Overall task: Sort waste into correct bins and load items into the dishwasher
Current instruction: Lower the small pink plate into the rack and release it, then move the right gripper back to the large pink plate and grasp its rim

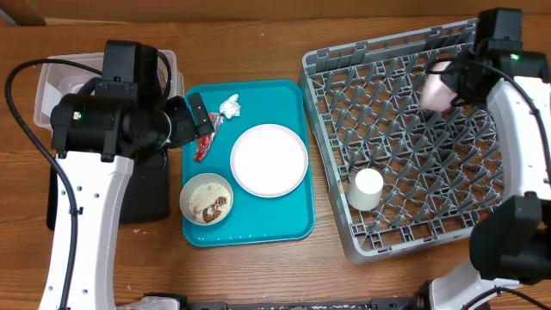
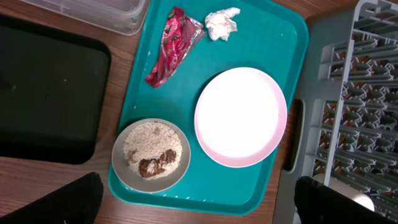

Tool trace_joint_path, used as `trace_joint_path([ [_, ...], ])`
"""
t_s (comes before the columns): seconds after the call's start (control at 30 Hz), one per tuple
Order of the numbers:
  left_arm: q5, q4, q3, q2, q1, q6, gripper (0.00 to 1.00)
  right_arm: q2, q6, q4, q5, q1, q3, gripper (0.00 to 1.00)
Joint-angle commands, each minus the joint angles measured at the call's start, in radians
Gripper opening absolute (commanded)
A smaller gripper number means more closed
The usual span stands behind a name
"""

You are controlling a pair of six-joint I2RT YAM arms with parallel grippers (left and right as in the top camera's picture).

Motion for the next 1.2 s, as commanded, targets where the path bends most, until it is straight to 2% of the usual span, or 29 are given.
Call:
trace_joint_path([
  [0.0, -0.011, 0.001, 0.013, 0.003, 0.003, -0.01, 1.0, 0.014, -0.114, 0.09, -0.15, 0.019, 0.019, 0.04],
  [0.07, -0.011, 0.001, 0.013, 0.003, 0.003, -0.009, 1.0, 0.014, -0.215, 0.138, -0.264, 0.019, 0.019, 0.04],
  [0.33, -0.011, 0.001, 0.013, 0.003, 0.003, -0.009, 1.0, -0.059, -0.255, 0.121, -0.32, 0.04, 0.021, 0.04],
  [0.57, -0.011, 0.001, 0.013, 0.003, 0.003, -0.009, 1.0, -0.115, -0.331, -0.005, -0.333, 0.177, 0.021, 0.06],
  [0.67, -0.011, 0.001, 0.013, 0.003, 0.003, -0.009, 1.0, -0.11, -0.362, -0.079, -0.368, 0.27, 0.019, 0.11],
  [0.73, -0.011, 0.001, 0.013, 0.003, 0.003, -0.01, 1.0, -0.106, -0.393, -0.102, -0.403, 0.33, 0.018, 0.19],
  [0.83, -0.011, 0.001, 0.013, 0.003, 0.003, -0.01, 1.0, -0.095, -0.408, -0.124, -0.408, 0.438, 0.018, 0.41],
  [0.93, -0.011, 0.001, 0.013, 0.003, 0.003, -0.009, 1.0, -0.076, -0.437, -0.135, -0.403, 0.528, 0.016, 0.56],
  [1.17, -0.011, 0.001, 0.013, 0.003, 0.003, -0.01, 1.0, 0.038, -0.533, -0.1, -0.317, 0.672, -0.032, 0.58],
])
